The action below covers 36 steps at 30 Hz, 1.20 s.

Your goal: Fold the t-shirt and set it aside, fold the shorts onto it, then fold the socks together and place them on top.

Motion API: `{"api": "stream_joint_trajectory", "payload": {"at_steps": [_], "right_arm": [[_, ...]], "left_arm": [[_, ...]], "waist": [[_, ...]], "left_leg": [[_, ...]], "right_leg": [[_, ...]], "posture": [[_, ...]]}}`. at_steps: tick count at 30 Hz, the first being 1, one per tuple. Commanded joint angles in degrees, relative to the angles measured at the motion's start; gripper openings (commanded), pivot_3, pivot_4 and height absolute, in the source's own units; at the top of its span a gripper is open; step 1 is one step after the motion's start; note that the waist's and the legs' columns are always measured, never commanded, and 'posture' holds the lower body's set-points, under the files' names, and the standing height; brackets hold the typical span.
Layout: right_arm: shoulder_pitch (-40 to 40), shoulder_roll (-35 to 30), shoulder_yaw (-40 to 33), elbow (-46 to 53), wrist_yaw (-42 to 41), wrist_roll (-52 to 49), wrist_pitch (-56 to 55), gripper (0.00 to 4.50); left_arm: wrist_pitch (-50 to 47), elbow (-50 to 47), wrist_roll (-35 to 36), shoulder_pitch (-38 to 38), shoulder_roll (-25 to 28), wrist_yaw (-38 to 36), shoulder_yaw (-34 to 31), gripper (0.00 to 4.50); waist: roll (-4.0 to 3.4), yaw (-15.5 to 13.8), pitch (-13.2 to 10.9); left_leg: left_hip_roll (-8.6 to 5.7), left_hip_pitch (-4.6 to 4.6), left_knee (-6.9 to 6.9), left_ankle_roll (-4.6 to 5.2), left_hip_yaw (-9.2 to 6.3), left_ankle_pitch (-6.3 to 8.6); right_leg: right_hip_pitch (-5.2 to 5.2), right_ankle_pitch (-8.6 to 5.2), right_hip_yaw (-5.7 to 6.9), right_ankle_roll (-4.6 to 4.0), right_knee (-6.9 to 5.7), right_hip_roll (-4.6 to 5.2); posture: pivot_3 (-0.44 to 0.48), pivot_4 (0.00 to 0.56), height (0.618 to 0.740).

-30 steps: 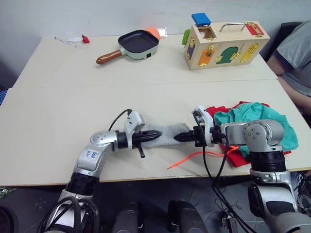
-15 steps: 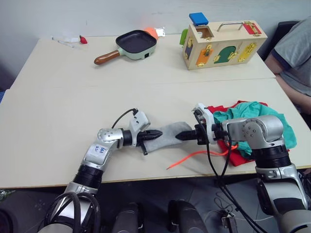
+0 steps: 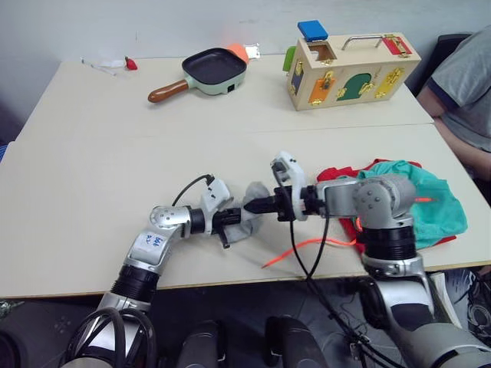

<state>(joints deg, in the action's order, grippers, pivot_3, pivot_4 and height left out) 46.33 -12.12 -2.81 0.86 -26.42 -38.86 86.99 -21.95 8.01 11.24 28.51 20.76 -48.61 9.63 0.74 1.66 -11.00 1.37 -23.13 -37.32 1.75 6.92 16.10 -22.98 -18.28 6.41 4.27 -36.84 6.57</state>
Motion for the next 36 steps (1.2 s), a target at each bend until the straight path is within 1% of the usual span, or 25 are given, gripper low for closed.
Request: {"api": "stream_joint_trajectory", "payload": {"at_steps": [1,2,3,6,7,11,12,15,19,21,23,27,30,32,34,36], "right_arm": [[-1.47,2.18,-1.78,2.45,1.67,-0.20,-1.44,0.29],[-2.06,2.44,-1.77,2.80,1.69,-0.25,-1.74,0.62],[-2.58,2.41,-1.48,3.25,1.40,-0.36,-2.03,0.82],[-3.79,1.56,-0.07,4.59,-0.13,-0.51,-4.17,1.93],[-4.04,1.52,-0.15,4.85,-0.90,-1.04,-4.85,2.22],[-4.26,1.25,-0.17,4.84,-4.11,-2.62,-7.80,3.73],[-4.33,0.72,0.75,5.03,-5.78,-2.91,-9.05,3.94],[-4.88,-0.59,4.35,5.43,-9.58,-2.05,-13.48,3.94],[-5.45,-0.56,8.02,4.78,-11.18,-0.53,-17.72,3.94],[-5.73,-1.55,9.80,4.89,-12.49,0.17,-19.26,3.94],[-6.43,-3.31,11.41,5.19,-14.01,1.21,-21.02,3.94],[-9.60,-9.42,15.33,7.43,-20.64,3.47,-27.66,3.94],[-11.58,-10.55,15.49,8.12,-23.14,4.05,-32.01,3.39],[-12.49,-10.34,15.39,8.25,-23.79,4.56,-34.35,2.73],[-13.89,-9.89,15.33,8.80,-24.16,5.26,-37.52,2.03],[-14.83,-9.80,15.63,9.19,-24.80,6.00,-40.17,1.32]], "left_arm": [[-0.05,1.45,0.62,-2.35,1.24,0.00,-1.72,0.00],[-0.22,0.98,1.25,-2.53,1.70,-0.30,-2.56,0.00],[-0.47,0.44,2.19,-2.71,2.15,-0.74,-3.52,0.00],[-2.94,-0.95,6.98,-2.99,3.03,-1.55,-8.07,0.00],[-4.45,-1.56,8.71,-2.87,3.50,-1.68,-9.63,0.00],[-8.48,-2.58,12.48,-2.86,7.34,-4.77,-12.68,0.00],[-8.81,-2.28,12.61,-3.02,8.65,-5.76,-12.90,0.00],[-8.20,-0.67,12.51,-2.97,10.90,-6.25,-14.07,0.00],[-7.39,0.04,12.75,-3.18,12.47,-6.23,-16.17,0.00],[-6.23,0.13,12.94,-3.01,13.09,-6.12,-17.57,0.00],[-5.13,-0.37,13.65,-2.65,13.64,-7.08,-18.78,0.00],[-8.22,-3.54,18.84,-0.63,14.87,-10.29,-20.71,0.00],[-9.78,-5.89,20.40,1.77,14.05,-10.66,-19.20,0.00],[-10.38,-7.21,20.67,3.11,12.81,-10.88,-17.36,0.00],[-9.49,-7.20,19.27,5.44,8.96,-9.79,-13.53,0.00],[-7.91,-6.17,17.14,6.68,6.76,-9.36,-10.69,0.00]], "waist": [[0.00,0.12,0.00],[0.00,0.15,0.00],[0.00,0.19,0.00],[0.00,0.29,0.00],[0.00,0.28,0.00],[0.00,0.32,0.00],[0.00,0.27,0.00],[0.00,0.15,0.00],[0.01,0.11,0.00],[0.01,0.11,0.00],[0.01,0.12,0.00],[0.02,-0.12,-0.01],[0.06,-0.11,-0.03],[0.06,-0.10,-0.03],[0.06,-0.14,-0.03],[0.07,-0.17,-0.03]], "left_leg": [[0.00,0.00,0.00,0.00,0.00,0.00],[0.00,0.01,0.00,0.00,0.01,0.00],[0.01,0.01,0.01,0.00,0.00,0.00],[0.02,0.03,0.05,-0.02,0.00,-0.01],[0.02,0.01,0.04,-0.03,0.00,-0.02],[0.01,-0.02,0.06,-0.03,0.00,-0.02],[0.01,-0.02,0.07,-0.03,0.00,-0.02],[-0.03,-0.06,0.10,-0.03,0.01,-0.02],[-0.04,-0.09,0.10,-0.02,0.01,-0.01],[-0.04,-0.09,0.09,-0.02,0.01,-0.01],[-0.04,-0.10,0.08,-0.02,0.02,-0.01],[-0.04,-0.12,0.09,-0.02,0.01,-0.01],[-0.07,-0.15,0.07,-0.01,0.00,0.00],[-0.08,-0.15,0.05,-0.01,0.02,0.00],[-0.08,-0.12,0.04,-0.02,0.04,-0.01],[-0.09,-0.11,0.02,-0.02,0.04,-0.01]], "right_leg": [[0.00,0.00,-0.01,0.00,-0.01,0.00],[0.00,0.00,-0.01,0.00,-0.01,0.00],[0.00,0.00,-0.01,0.00,-0.01,0.00],[-0.02,0.00,-0.01,0.00,-0.02,-0.01],[-0.04,0.00,-0.01,-0.01,-0.02,-0.01],[-0.08,0.00,-0.01,0.00,-0.03,-0.01],[-0.10,0.00,-0.01,0.00,-0.02,-0.01],[-0.15,0.00,-0.02,0.00,0.00,-0.01],[-0.16,0.00,-0.03,0.00,0.02,0.00],[-0.17,0.00,-0.03,0.00,0.01,0.00],[-0.19,0.00,-0.03,0.00,0.00,0.00],[-0.19,0.00,-0.02,0.00,0.02,0.02],[-0.19,0.00,-0.01,0.01,0.06,0.04],[-0.19,0.01,-0.03,0.02,0.04,0.04],[-0.18,0.01,-0.05,0.03,0.00,0.02],[-0.16,0.01,-0.04,0.03,-0.02,0.00]], "posture": [[0.000,0.150,0.740],[0.000,0.150,0.740],[0.000,0.150,0.740],[0.000,0.150,0.740],[0.000,0.150,0.740],[0.000,0.150,0.740],[0.000,0.150,0.740],[0.000,0.150,0.740],[0.000,0.150,0.740],[0.000,0.150,0.740],[0.000,0.150,0.740],[0.000,0.150,0.740],[0.000,0.150,0.740],[0.000,0.150,0.740],[0.000,0.150,0.740],[0.000,0.150,0.740]]}}
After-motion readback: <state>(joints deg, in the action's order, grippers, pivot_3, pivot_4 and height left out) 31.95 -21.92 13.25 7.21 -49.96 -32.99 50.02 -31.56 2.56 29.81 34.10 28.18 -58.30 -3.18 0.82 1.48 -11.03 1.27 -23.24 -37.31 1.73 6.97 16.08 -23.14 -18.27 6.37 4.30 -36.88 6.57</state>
